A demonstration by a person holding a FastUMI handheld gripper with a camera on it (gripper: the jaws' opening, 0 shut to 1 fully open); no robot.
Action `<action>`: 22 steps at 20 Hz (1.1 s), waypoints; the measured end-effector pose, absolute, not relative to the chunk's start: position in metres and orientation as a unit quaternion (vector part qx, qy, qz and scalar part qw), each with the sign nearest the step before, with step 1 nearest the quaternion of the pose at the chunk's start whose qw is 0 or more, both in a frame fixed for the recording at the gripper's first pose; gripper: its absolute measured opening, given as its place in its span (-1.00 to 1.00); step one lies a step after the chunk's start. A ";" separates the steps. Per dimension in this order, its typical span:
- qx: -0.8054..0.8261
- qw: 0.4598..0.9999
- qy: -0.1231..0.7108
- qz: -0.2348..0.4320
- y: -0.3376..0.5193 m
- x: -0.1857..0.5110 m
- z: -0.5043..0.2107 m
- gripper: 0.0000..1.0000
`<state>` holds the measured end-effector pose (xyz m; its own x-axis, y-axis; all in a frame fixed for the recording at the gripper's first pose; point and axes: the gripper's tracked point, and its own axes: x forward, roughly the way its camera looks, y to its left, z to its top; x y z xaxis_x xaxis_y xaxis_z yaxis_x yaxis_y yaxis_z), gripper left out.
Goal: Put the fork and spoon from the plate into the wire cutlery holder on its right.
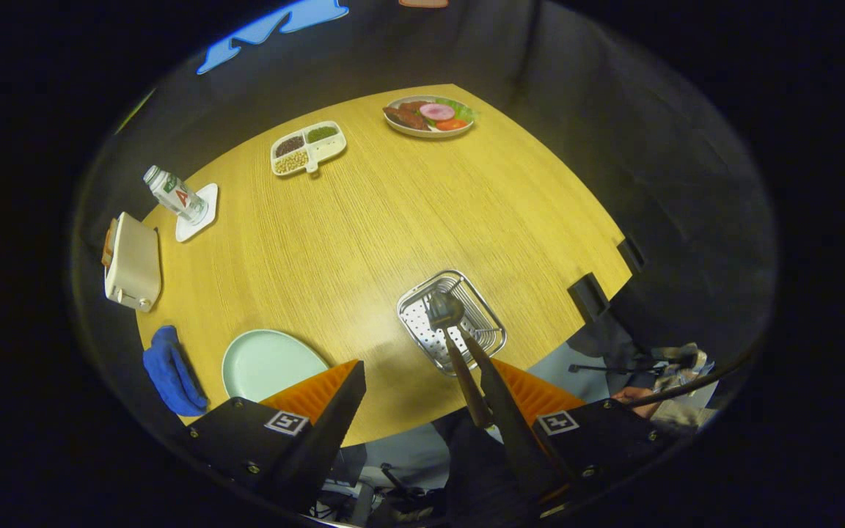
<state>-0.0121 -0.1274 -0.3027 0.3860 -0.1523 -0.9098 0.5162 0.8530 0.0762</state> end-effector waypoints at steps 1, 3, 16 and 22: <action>0.170 0.828 0.493 -0.208 -0.131 -0.008 -0.294 0.95; 0.164 0.861 0.433 -0.212 -0.138 0.007 -0.270 0.95; 0.103 0.982 0.010 -0.155 -0.150 0.026 -0.046 0.93; 0.049 0.992 -0.034 -0.111 -0.142 0.026 -0.018 0.93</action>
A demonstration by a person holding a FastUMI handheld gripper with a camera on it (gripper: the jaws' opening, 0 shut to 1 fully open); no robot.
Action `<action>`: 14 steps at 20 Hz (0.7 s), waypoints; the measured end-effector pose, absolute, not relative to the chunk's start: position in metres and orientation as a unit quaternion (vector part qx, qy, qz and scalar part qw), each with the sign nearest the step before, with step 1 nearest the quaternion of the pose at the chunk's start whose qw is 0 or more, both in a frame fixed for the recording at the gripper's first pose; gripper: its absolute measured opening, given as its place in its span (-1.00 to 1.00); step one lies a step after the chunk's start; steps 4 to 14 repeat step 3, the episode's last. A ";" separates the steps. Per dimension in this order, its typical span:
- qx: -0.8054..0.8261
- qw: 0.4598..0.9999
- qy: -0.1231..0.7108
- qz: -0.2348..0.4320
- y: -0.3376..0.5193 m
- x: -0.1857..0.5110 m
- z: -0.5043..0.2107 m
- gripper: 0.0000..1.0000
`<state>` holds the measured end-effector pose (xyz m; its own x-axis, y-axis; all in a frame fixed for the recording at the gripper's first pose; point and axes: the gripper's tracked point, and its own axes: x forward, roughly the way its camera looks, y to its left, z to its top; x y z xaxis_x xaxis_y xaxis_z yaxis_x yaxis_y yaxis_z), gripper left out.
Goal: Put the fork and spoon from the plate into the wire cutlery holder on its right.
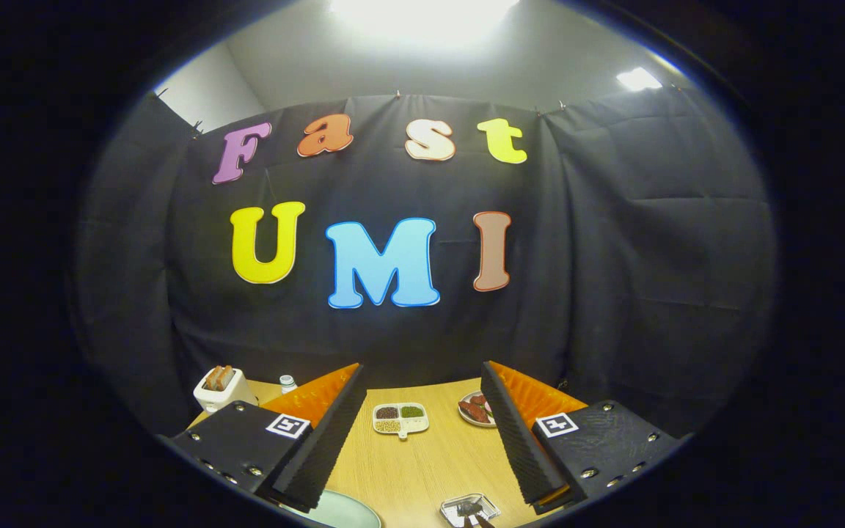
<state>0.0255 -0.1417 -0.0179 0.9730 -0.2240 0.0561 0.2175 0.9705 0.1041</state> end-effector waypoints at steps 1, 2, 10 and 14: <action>0.042 0.993 -0.039 -0.105 -0.142 0.026 -0.013 0.93; 0.035 0.994 -0.045 -0.095 -0.142 0.025 -0.009 0.93; 0.029 0.995 -0.052 -0.080 -0.139 0.026 -0.003 0.93; 0.029 0.995 -0.052 -0.080 -0.139 0.026 -0.003 0.93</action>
